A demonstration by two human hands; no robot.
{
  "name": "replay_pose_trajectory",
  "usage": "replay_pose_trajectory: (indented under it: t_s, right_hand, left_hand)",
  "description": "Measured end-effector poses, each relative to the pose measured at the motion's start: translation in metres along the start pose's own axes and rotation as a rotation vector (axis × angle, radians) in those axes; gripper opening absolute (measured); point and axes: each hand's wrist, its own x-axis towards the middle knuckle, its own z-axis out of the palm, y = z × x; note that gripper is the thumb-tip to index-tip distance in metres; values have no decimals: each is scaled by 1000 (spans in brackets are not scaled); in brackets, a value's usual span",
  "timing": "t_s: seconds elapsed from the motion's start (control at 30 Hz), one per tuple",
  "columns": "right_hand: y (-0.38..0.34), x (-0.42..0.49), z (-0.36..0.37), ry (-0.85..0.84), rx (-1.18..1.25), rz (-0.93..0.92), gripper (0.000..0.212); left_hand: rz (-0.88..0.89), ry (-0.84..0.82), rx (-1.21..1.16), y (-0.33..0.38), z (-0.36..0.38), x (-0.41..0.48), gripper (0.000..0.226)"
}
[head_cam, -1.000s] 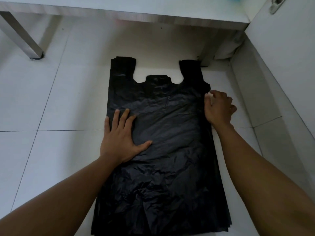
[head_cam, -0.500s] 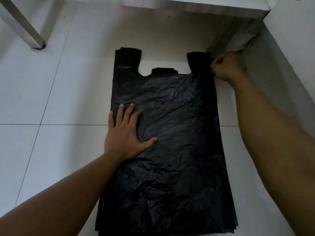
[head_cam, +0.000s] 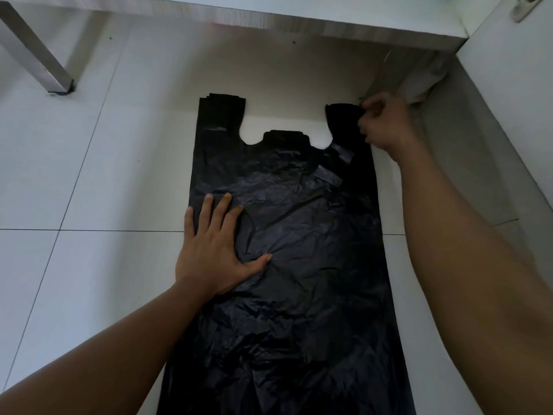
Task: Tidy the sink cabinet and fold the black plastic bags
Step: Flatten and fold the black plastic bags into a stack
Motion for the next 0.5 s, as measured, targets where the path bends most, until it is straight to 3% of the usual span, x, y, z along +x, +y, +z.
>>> replay_pose_trajectory:
  t_s: [0.1,0.2,0.37,0.43,0.5]
  right_hand:
    - [11,-15,1,-389,-598,-90,37]
    - [17,-25,11,-526,-698,-42,40]
    - [25,-17,11,-312,-510,-74,17]
    - [22,-4,11,-121,-238,20,23]
    - [14,5,13,-17,161,198,14]
  left_hand:
    - [-1,-1,2,0,0,0,109]
    - [-2,3,-5,0,0,0,109]
    - [3,4,1,0,1,0,109]
    - [4,8,4,-1,1,0,109]
    - [7,10,4,-1,2,1,108]
